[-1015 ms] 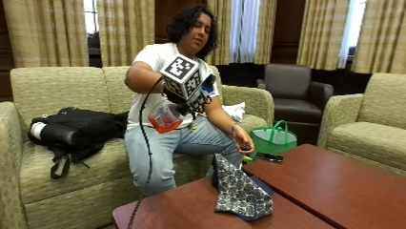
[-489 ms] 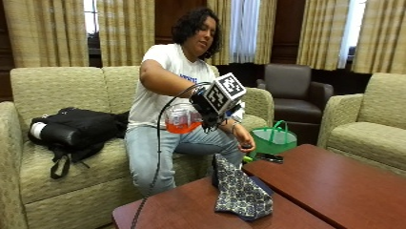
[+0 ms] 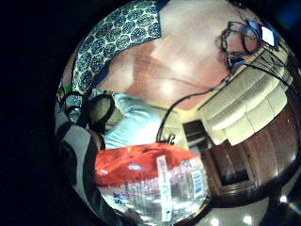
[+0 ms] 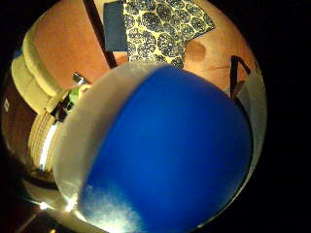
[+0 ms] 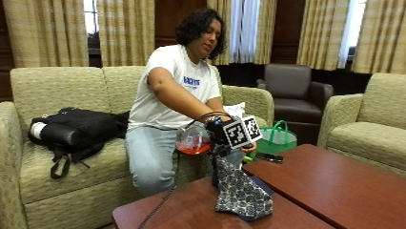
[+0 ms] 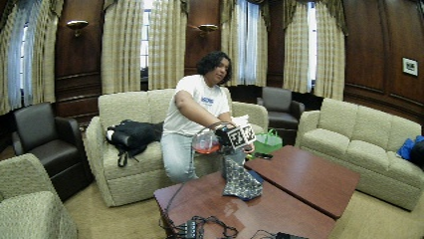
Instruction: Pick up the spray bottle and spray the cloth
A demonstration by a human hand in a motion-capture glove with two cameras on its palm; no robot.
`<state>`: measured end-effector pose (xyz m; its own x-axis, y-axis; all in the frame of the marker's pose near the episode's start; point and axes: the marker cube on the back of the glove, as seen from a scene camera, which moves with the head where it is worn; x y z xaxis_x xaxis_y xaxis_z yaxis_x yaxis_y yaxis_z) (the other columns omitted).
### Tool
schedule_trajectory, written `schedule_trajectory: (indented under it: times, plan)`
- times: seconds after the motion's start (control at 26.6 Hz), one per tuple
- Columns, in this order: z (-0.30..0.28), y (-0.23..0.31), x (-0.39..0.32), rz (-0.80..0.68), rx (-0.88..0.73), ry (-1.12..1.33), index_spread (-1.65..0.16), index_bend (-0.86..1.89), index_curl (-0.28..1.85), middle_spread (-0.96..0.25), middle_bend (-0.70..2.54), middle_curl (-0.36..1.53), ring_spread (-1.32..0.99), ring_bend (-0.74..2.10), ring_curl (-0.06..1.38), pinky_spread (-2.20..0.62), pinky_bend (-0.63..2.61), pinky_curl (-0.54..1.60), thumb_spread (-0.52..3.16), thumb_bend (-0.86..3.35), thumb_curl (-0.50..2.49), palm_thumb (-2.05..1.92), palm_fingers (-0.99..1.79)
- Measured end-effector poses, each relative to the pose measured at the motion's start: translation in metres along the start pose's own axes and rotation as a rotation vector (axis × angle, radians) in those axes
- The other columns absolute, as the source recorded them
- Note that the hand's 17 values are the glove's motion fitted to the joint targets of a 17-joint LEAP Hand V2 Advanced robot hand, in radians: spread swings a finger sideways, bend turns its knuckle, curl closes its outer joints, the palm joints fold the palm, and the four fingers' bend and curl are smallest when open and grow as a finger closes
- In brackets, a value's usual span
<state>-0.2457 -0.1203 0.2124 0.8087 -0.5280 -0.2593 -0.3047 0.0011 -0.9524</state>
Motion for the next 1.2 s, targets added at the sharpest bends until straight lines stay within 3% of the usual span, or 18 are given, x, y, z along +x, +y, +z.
schedule_trajectory:
  times: [0.56,1.2]
  plan:
    - [0.032,-0.079,-0.02,0.007,-0.069,-0.033,-0.28,0.27,0.56,-0.2,0.61,0.52,-0.21,0.68,0.46,-0.29,0.41,0.38,0.25,-0.03,0.8,0.94,1.38]
    - [0.047,-0.103,-0.033,0.004,-0.086,-0.025,-0.28,0.26,0.57,-0.2,0.6,0.52,-0.21,0.68,0.46,-0.3,0.4,0.39,0.25,-0.03,0.82,0.93,1.37]
